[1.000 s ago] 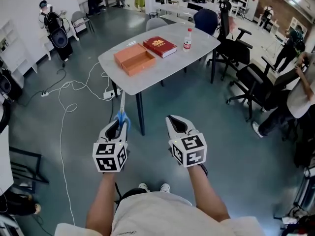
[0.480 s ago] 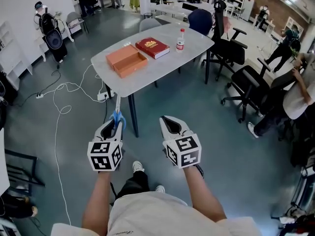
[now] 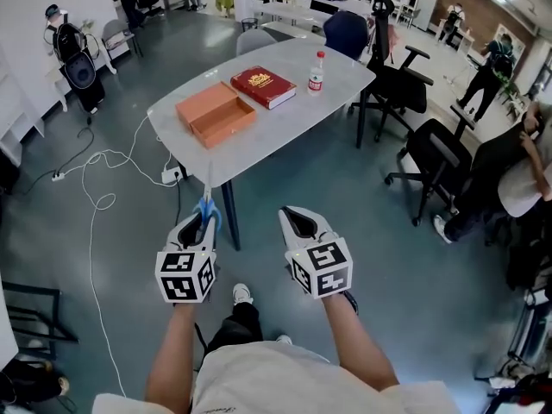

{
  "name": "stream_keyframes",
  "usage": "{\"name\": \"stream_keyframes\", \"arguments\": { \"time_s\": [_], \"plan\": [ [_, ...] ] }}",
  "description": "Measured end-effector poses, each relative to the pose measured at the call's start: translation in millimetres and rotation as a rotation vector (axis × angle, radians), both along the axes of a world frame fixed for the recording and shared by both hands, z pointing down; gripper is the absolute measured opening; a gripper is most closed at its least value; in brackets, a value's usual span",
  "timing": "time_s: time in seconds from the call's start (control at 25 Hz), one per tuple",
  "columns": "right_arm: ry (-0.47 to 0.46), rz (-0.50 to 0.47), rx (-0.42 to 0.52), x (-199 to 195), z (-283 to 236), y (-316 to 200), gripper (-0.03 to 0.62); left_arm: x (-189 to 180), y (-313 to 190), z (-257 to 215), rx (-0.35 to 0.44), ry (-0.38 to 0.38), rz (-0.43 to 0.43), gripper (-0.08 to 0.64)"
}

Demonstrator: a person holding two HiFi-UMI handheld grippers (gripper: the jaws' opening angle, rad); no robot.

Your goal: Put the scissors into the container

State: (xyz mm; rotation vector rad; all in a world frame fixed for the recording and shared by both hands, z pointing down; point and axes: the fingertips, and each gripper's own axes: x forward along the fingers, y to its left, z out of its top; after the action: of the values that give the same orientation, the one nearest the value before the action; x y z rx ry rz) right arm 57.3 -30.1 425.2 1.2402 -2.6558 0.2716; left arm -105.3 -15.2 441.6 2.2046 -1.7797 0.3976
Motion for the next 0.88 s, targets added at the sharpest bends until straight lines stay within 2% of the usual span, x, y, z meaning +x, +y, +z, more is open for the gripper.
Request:
{"name": "stream_keyframes", "arguments": {
  "time_s": [0.24,0.88],
  "plan": [
    [0.017,0.012,-0.026,-31.5,8.5,-56.4,0.005,-31.7,-58.7,11.8,-0.032,0.006,0.019,0.081],
    [0.05,0.084,-0.044,-93.8,13.1,-190.1,0.005,-90.7,-200.4,31.9,-0.091,-0.018,0.153,0.081]
  ]
}}
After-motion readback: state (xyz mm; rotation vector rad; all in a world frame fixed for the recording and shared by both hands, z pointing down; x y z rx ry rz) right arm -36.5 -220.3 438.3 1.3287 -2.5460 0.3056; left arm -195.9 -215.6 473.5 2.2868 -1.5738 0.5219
